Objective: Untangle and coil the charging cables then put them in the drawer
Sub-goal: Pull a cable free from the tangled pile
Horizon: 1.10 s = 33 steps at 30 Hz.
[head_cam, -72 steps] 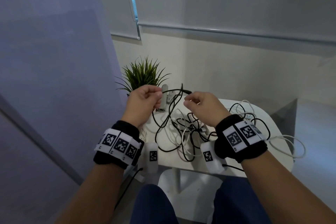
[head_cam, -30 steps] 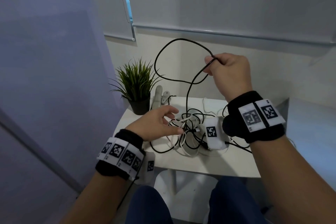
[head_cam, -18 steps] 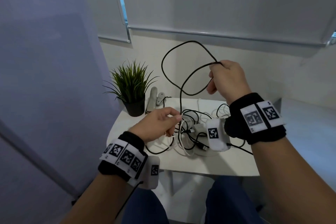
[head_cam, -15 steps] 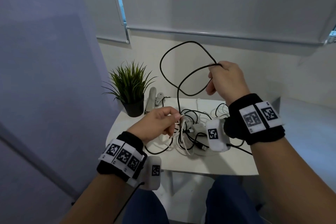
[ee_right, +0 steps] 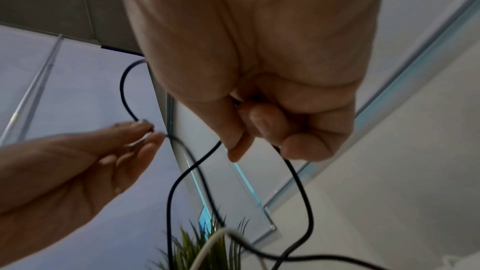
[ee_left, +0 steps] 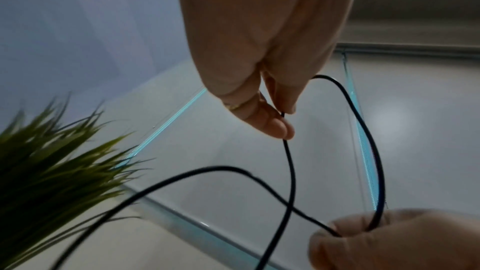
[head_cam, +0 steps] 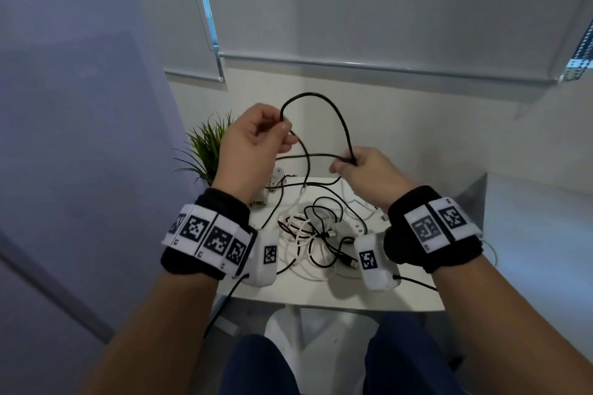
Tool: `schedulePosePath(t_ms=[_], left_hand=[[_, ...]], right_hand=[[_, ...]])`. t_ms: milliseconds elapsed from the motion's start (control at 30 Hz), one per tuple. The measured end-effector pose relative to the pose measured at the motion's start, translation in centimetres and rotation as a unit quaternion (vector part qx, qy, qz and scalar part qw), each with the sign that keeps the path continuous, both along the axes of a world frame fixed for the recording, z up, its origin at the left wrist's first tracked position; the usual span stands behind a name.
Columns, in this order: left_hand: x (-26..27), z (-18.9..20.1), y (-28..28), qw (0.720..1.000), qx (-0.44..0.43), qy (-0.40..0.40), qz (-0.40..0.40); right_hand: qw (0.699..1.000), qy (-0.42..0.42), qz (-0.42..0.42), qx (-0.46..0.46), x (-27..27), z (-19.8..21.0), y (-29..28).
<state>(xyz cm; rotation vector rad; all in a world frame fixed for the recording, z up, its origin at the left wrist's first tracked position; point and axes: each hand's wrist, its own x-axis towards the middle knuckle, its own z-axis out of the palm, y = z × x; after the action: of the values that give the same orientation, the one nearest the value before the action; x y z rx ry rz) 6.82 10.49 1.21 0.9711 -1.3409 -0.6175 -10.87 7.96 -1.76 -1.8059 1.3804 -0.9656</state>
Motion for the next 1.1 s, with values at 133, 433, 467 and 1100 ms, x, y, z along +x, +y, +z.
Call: schedulePosePath(t_ms=[133,433,467,1100], left_hand=[[-0.9,1.2,0.0,0.999,-0.017,0.007,-0.046],[-1.1,0.9,0.3,0.996,-0.024,0.029,-0.079],[-0.8,0.3,0.1,0.998,-0.012,0.018,-0.067],[1.1,-2.9,-1.3,0.993,0.091,-0.07,0.016]], right_hand=[[0.999,-0.028,0.04,0.004,1.0,-0.4,0.1],[0.994,-0.107,-0.003,-0.034,1.0,0.0,-0.7],[0.993,-0.116,-0.006,-0.027,0.7,0.3,-0.9],[0.996,-0.027,0.081,0.041,-1.7,-0.1,-1.1]])
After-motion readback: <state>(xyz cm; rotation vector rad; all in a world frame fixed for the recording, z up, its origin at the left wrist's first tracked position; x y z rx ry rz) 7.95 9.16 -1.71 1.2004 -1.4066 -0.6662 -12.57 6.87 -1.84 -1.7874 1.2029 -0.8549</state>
